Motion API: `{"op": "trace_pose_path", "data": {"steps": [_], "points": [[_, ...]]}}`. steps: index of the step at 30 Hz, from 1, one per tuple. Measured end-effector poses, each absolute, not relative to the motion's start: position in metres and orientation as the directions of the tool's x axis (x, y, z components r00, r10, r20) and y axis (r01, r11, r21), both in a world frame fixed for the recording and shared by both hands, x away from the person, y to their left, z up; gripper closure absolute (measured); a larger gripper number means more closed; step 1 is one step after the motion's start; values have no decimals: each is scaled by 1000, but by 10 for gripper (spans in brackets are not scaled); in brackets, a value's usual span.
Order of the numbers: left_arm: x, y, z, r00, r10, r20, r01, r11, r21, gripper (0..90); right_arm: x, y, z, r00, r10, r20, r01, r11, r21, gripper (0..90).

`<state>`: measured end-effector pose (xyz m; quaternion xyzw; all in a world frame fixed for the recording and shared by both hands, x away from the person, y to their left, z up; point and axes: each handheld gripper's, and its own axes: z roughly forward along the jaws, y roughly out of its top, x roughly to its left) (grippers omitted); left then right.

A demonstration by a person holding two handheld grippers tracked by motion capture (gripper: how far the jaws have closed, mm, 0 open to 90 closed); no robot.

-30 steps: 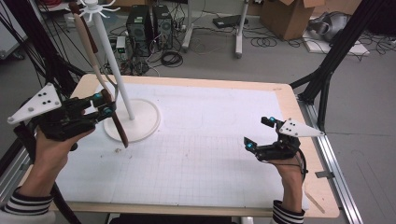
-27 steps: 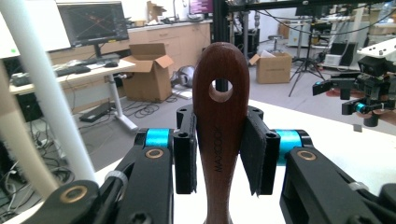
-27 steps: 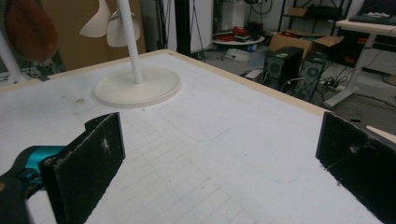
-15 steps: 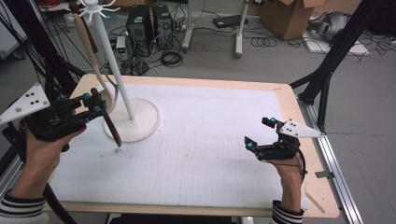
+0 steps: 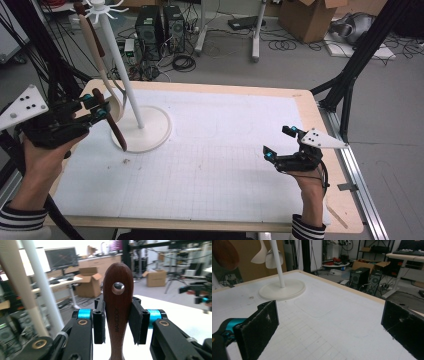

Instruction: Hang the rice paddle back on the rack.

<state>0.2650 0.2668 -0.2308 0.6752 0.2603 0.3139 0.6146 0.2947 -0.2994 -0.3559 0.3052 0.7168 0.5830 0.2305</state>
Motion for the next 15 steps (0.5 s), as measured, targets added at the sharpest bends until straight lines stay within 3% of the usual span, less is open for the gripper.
{"op": "trace_pose_path", "data": {"steps": [15], "points": [[271,254,-198,502,863,55,67,-101,993,680,294,-294,-355,-710,704,19,162,137,977,2]]}}
